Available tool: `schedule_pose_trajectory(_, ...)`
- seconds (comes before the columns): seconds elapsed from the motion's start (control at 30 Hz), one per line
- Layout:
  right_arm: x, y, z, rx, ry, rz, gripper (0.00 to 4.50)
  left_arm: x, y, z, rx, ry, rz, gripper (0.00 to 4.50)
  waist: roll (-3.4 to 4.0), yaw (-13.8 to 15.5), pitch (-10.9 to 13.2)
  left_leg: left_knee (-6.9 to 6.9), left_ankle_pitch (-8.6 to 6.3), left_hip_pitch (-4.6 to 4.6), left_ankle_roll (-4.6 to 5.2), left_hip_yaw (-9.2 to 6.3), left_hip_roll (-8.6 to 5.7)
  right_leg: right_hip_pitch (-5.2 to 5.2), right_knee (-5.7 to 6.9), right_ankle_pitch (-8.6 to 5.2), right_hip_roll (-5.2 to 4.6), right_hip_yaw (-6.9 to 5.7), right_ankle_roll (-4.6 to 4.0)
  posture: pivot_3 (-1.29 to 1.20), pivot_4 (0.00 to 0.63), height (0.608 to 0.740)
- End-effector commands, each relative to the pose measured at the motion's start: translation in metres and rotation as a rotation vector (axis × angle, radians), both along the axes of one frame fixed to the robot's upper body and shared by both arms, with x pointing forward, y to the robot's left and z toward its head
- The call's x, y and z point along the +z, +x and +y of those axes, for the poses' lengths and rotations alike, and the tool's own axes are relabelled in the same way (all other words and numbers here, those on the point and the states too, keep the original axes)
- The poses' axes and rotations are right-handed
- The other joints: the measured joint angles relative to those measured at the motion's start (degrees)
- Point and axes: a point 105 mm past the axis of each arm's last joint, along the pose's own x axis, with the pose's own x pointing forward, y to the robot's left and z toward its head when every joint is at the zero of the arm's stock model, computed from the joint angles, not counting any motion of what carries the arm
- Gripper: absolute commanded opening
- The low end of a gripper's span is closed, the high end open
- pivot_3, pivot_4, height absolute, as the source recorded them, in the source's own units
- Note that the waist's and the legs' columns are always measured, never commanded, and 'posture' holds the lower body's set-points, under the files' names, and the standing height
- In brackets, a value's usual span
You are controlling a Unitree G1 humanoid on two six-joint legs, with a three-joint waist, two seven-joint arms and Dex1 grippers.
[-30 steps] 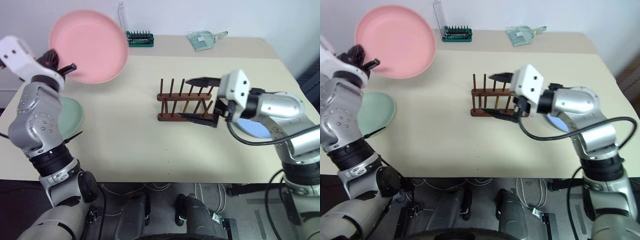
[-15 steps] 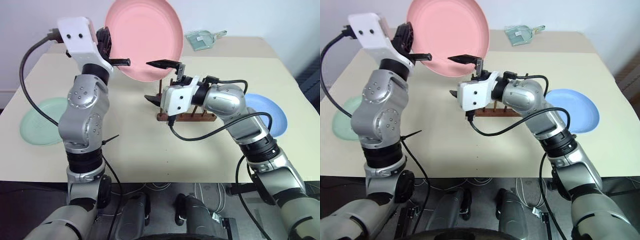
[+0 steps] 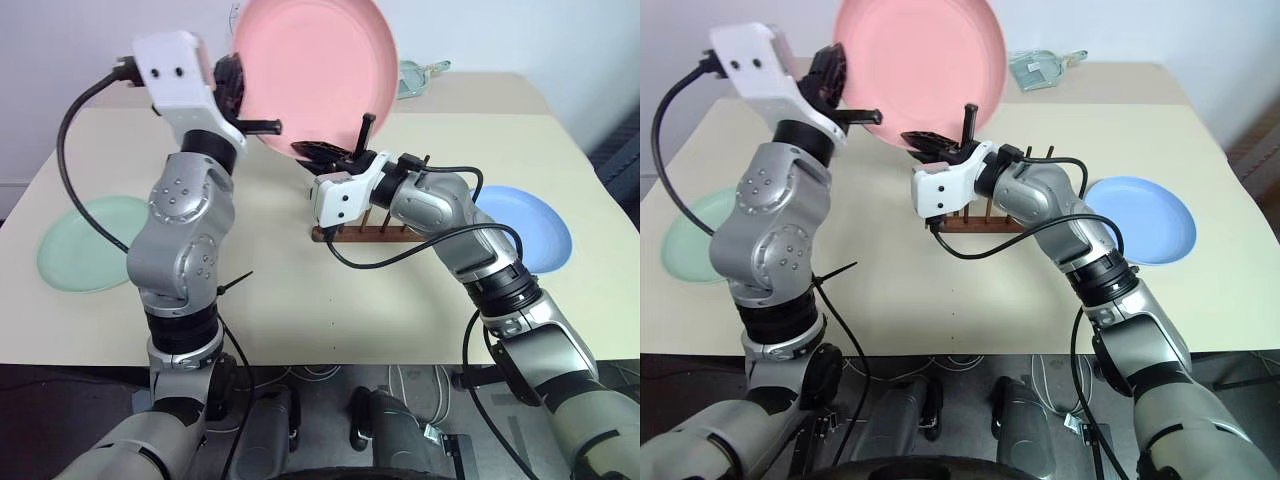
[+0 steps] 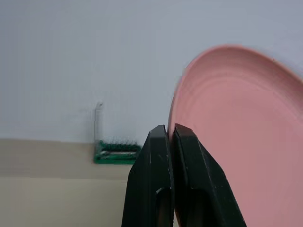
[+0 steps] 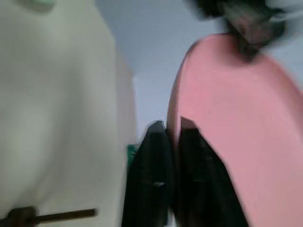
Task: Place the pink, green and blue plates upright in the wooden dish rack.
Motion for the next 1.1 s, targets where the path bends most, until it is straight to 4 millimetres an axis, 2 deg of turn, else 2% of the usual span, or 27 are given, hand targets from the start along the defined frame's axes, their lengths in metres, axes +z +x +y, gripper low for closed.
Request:
schedule_pose_trajectory(0.03,0.008,-0.004,-0.001,0.002,0.024,-0.035,0.03,0.012,-0.011,-0.009,-0.041,0.001,-0.056,0.00,0.00,0.0,0.0,0.00,0.00,0.00,0.00,0.00,0.00,0.00,0.00,0.00,0.00,0.01,0.00,0.00,0.150,0.740)
schedule_pose_trajectory(0.13,0.005,-0.005,-0.001,-0.001,0.020,-0.032,0.03,0.012,-0.011,-0.008,-0.049,-0.026,-0.052,0.00,0.00,-0.2,0.0,0.00,0.00,0.00,0.00,-0.01,0.00,0.00,0.00,0.00,0.01,0.02,0.00,0.00,0.150,0.740)
schedule_pose_trajectory(0.17,0.005,-0.005,-0.002,-0.003,0.020,-0.031,0.00,0.012,-0.011,-0.006,-0.049,-0.042,-0.052,0.30,0.00,-0.4,0.0,0.00,0.00,0.00,0.00,-0.02,0.00,0.00,0.00,0.00,0.02,0.02,0.00,0.00,0.150,0.740)
schedule_pose_trajectory(0.23,0.004,-0.005,-0.002,-0.006,0.020,-0.031,0.00,0.013,-0.011,-0.003,-0.051,-0.077,-0.057,1.00,0.00,-0.8,0.0,0.00,0.00,0.00,0.01,-0.03,0.00,0.00,0.01,0.00,0.02,0.02,0.00,0.00,0.150,0.740)
schedule_pose_trajectory(0.37,0.003,0.000,-0.012,-0.041,0.022,-0.021,0.00,0.032,-0.017,0.024,-0.028,-0.314,-0.139,3.03,0.00,-0.8,0.0,0.00,-0.05,0.01,0.09,-0.08,0.01,0.00,0.03,0.01,0.04,0.02,-0.01,0.00,0.150,0.740)
schedule_pose_trajectory(0.43,0.003,0.002,-0.017,-0.054,0.023,-0.016,0.00,0.036,-0.018,0.035,-0.006,-0.380,-0.159,4.08,-0.01,-0.9,0.0,0.00,-0.05,0.01,0.09,-0.10,0.03,-0.01,0.02,0.01,0.06,0.02,-0.01,0.00,0.150,0.740)
schedule_pose_trajectory(0.47,0.003,0.003,-0.024,-0.070,0.028,-0.009,0.00,0.038,-0.019,0.044,0.022,-0.384,-0.175,4.46,-0.01,-0.9,0.0,0.00,-0.05,0.02,0.09,-0.10,0.03,-0.01,0.03,0.00,0.07,0.02,-0.01,0.00,0.150,0.740)
schedule_pose_trajectory(0.63,0.015,0.005,-0.058,-0.105,0.167,0.105,0.00,0.036,-0.019,0.081,0.137,-0.333,-0.191,4.46,-0.01,-0.7,0.0,0.00,-0.04,0.01,0.09,-0.09,0.03,0.02,0.01,0.03,0.10,0.02,-0.04,0.00,0.150,0.740)
schedule_pose_trajectory(0.73,0.025,-0.001,-0.079,-0.081,0.245,0.196,0.00,0.024,-0.017,0.092,0.166,-0.136,-0.148,4.46,0.01,-0.8,0.0,0.00,-0.04,0.01,0.09,-0.08,0.03,0.03,0.00,0.03,0.11,0.03,-0.04,0.00,0.150,0.740)
schedule_pose_trajectory(0.8,0.033,-0.009,-0.094,-0.039,0.336,0.312,0.00,0.004,-0.016,0.088,0.096,0.017,-0.078,4.46,0.01,-0.9,0.0,-0.02,-0.04,0.02,0.08,-0.09,0.05,0.02,0.02,0.03,0.13,0.03,-0.05,0.00,0.150,0.740)
schedule_pose_trajectory(0.9,0.044,-0.020,-0.106,0.025,0.444,0.435,0.00,-0.021,-0.020,0.075,-0.018,0.188,-0.012,4.46,0.02,-0.8,0.0,-0.03,-0.05,0.03,0.08,-0.10,0.09,0.02,0.01,0.03,0.15,0.03,-0.07,0.00,0.150,0.740)
schedule_pose_trajectory(1.1,0.062,-0.049,-0.114,0.252,0.749,0.772,0.00,-0.082,-0.039,0.033,-0.313,0.413,0.123,4.46,0.05,-0.8,0.0,-0.04,-0.09,0.01,0.04,-0.14,0.14,-0.03,-0.04,-0.03,0.14,0.07,-0.32,0.00,0.150,0.740)
